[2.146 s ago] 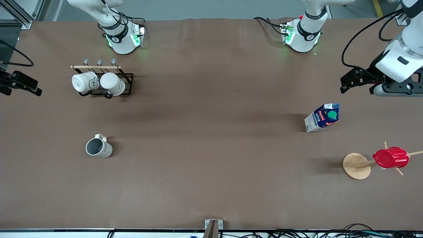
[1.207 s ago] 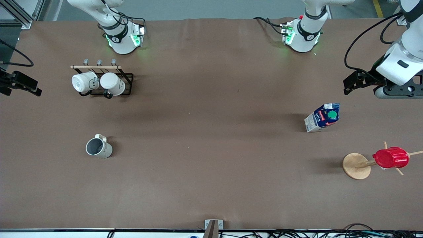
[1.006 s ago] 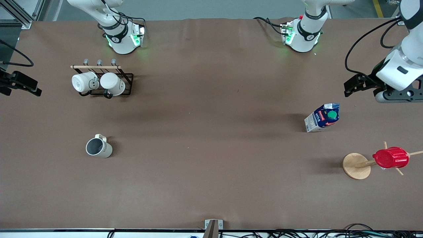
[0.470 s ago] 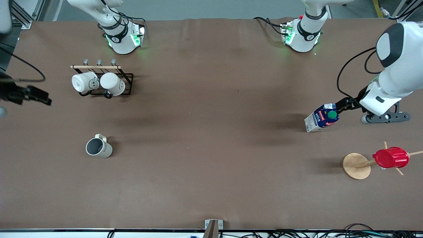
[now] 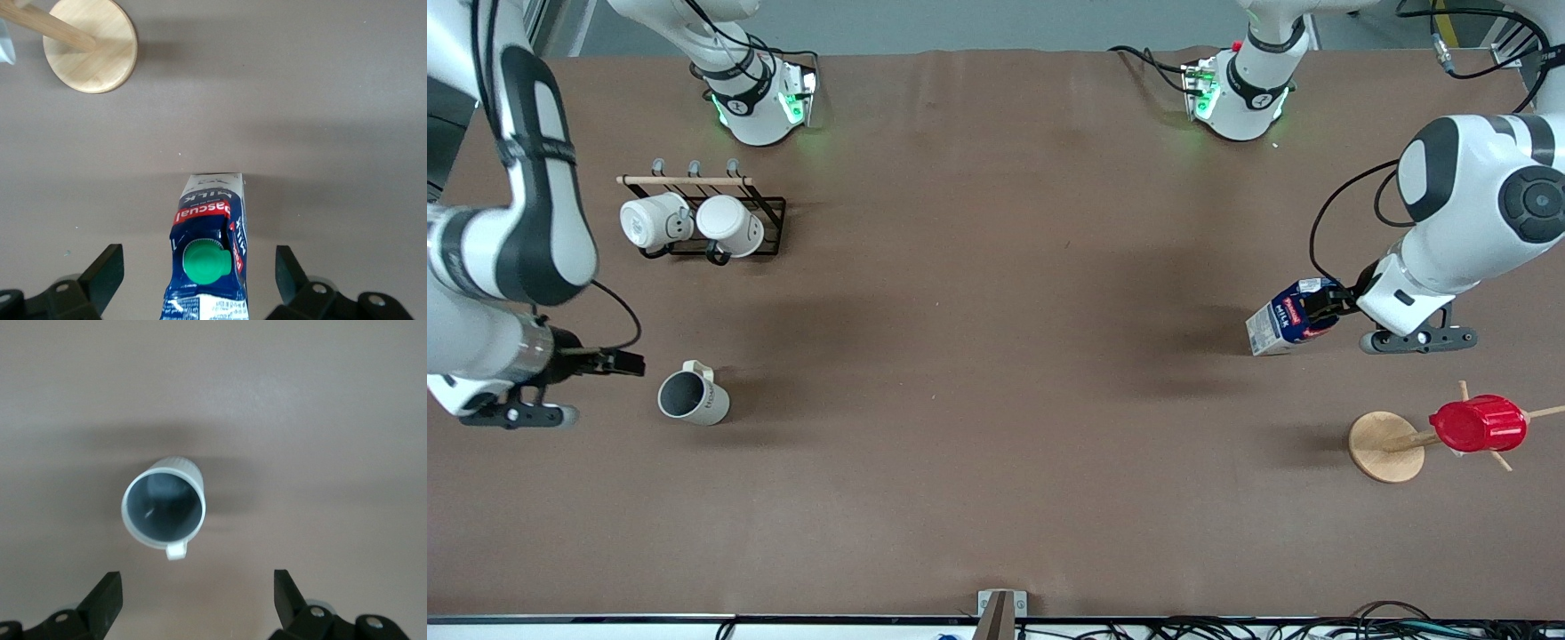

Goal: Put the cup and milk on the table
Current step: 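Grasp the milk carton with the left gripper while the right gripper reaches the mug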

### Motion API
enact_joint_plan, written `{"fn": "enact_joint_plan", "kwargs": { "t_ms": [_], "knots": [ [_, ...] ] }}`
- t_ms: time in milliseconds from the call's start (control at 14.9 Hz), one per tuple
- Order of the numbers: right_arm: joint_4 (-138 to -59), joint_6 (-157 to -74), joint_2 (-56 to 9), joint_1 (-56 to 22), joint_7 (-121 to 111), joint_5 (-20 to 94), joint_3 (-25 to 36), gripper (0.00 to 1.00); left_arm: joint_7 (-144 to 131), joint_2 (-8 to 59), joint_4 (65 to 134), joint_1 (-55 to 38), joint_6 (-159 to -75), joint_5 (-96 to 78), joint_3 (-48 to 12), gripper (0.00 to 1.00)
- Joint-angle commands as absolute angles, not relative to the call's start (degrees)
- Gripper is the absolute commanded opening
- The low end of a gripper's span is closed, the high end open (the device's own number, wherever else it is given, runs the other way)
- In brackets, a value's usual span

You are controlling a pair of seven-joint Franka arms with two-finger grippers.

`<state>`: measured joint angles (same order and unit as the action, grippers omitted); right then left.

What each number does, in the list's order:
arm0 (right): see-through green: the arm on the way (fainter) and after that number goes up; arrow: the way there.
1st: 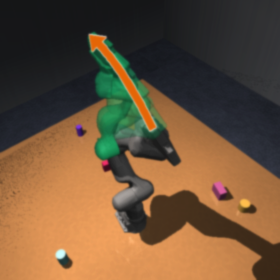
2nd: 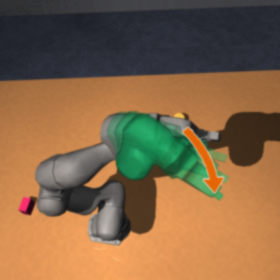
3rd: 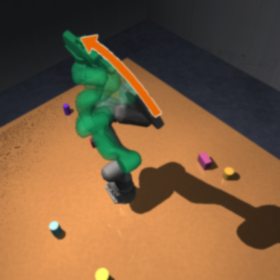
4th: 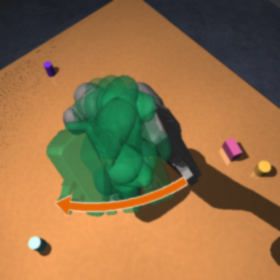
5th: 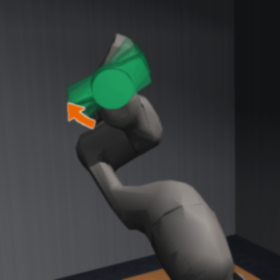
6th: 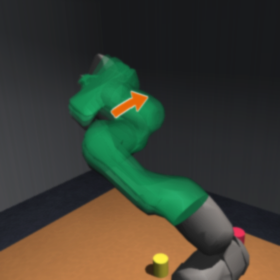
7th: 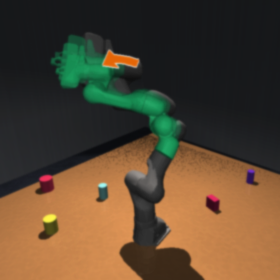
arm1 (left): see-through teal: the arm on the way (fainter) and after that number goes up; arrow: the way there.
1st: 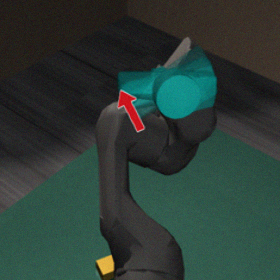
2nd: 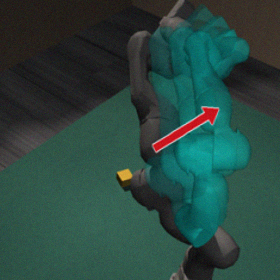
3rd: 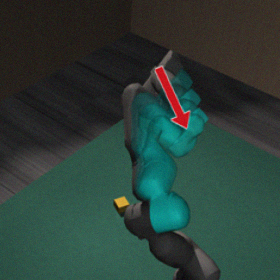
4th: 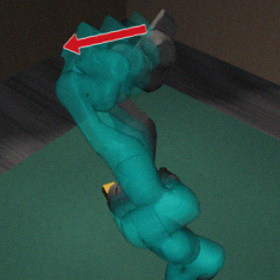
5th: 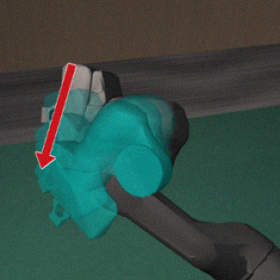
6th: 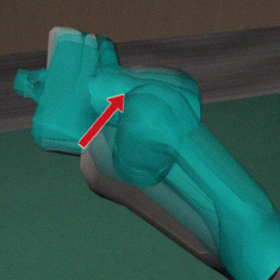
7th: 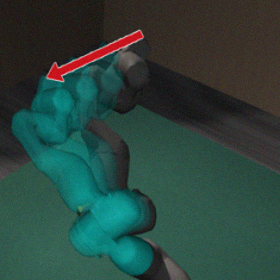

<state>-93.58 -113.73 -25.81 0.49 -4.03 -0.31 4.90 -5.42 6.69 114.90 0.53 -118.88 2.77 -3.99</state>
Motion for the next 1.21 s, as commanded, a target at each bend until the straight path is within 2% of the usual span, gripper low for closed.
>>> {"fn": "enact_joint_plan", "kwargs": {
  "t_ms": [0,470,604,738,805,872,939,1006,1073,1140],
  "knots": [
    [-97.98,-120.56,-27.24,1.67,-5.54,-0.09,4.31,1.00,-5.71,5.98,118.81,0.70,-122.16,2.90,-4.22,1.00],
    [-99.93,-130.68,-34.09,1.41,-5.63,3.69,4.22,1.00,-5.54,5.89,123.65,1.23,-126.38,3.08,-4.13,1.00],
    [-100.02,-129.99,-34.10,1.32,-5.63,3.69,4.22,0.92,-5.54,5.89,124.19,1.23,-126.83,3.08,-4.13,0.99],
    [-100.28,-130.16,-34.01,1.32,-5.71,3.69,4.22,0.79,-5.62,5.98,124.36,1.23,-127.00,3.08,-4.13,0.98],
    [-100.28,-130.17,-34.10,1.32,-5.80,3.69,4.22,0.64,-5.62,5.98,124.45,1.23,-127.18,3.08,-4.13,0.97],
    [-100.20,-130.17,-34.10,1.32,-5.97,3.69,4.22,0.38,-5.62,6.41,124.37,1.23,-127.35,3.08,-4.13,0.95],
    [-100.20,-130.17,-34.01,1.32,-6.93,3.69,4.22,0.18,-5.62,6.68,124.37,1.23,-127.96,3.08,-4.13,0.92],
    [-100.11,-130.08,-33.93,1.32,-7.20,3.69,4.22,0.06,-5.80,6.77,124.37,1.23,-128.40,3.08,-4.13,0.81],
    [-100.02,-130.08,-33.93,1.41,-7.21,3.78,4.13,0.00,-6.06,6.77,124.37,1.14,-128.41,3.08,-4.13,0.68],
    [-99.93,-129.90,-33.75,1.41,-7.29,4.39,4.13,0.00,-6.06,6.77,124.10,1.23,-128.41,3.08,-4.13,0.48]
  ]
}}
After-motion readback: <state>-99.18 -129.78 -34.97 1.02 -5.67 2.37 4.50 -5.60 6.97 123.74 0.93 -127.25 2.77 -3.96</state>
